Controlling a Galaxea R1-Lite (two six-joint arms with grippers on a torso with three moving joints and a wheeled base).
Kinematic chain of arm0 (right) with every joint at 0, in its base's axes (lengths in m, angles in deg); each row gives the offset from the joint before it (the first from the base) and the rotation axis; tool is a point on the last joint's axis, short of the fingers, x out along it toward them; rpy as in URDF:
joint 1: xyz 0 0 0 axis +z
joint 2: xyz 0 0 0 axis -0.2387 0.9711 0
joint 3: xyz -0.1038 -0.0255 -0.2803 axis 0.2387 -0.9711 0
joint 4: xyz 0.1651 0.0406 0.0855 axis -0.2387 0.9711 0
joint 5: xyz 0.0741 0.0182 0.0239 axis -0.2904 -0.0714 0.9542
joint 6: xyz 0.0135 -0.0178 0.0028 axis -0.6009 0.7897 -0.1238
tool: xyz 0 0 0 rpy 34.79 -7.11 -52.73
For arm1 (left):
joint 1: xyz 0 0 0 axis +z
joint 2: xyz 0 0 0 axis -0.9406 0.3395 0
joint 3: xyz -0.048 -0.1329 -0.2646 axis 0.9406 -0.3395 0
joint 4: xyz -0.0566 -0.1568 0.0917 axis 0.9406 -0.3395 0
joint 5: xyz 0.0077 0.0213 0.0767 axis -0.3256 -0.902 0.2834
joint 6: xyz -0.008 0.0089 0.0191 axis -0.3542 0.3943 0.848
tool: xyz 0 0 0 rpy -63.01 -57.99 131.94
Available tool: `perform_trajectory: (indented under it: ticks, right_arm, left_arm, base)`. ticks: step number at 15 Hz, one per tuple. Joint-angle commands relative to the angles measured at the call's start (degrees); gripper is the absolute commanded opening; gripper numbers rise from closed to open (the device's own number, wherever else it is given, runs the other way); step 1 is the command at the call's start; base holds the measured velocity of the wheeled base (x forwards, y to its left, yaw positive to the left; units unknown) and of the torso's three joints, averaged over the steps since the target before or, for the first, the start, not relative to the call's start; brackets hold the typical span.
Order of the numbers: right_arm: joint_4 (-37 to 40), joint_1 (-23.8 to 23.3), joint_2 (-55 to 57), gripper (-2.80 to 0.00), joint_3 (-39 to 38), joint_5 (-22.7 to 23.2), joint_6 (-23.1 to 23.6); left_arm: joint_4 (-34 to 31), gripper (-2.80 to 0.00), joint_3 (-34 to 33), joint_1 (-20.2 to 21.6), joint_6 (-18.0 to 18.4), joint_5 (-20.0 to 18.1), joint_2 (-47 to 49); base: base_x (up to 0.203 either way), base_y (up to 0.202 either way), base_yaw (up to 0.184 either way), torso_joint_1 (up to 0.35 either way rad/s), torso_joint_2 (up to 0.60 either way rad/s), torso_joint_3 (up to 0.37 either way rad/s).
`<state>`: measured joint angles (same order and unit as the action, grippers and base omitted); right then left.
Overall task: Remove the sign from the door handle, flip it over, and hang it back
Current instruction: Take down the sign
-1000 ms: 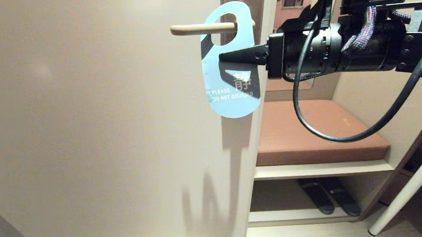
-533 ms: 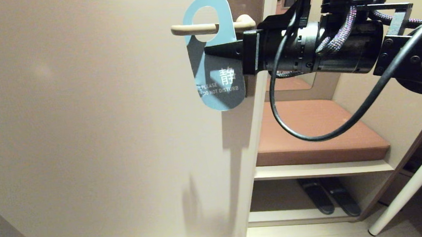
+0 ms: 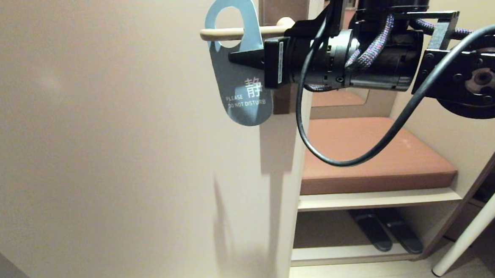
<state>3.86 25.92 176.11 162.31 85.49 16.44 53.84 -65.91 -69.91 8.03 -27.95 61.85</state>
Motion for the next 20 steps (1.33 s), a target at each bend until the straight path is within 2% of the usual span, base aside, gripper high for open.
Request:
perform_trajectory:
  ticks: [1,4,12,20]
  right_arm:
    - [-2.2,0.5,0.9,-2.80,0.0,0.1,0.0]
    - [-4.0,1.6,1.6,-2.80,-0.1,-1.9,0.0]
    - [-3.7,4.4,1.9,-2.80,-0.6,-13.0,-0.1]
    - [-4.1,5.6,1.3,-2.80,-0.8,-12.7,-0.3]
  left_arm:
    - [0.0,-2.80,0.0,0.0,0.0,0.0,0.0]
    - [0.0,-2.80,0.0,0.0,0.0,0.0,0.0]
    - [0.0,-2.80,0.0,0.0,0.0,0.0,0.0]
    - [0.0,-2.80,0.0,0.0,0.0,0.0,0.0]
  base:
    - [0.000,0.000,0.000,0.000,0.00,0.000]
    - [0.000,0.000,0.000,0.000,0.00,0.000]
    - [0.000,0.000,0.000,0.000,0.00,0.000]
    - [0.000,0.000,0.000,0.000,0.00,0.000]
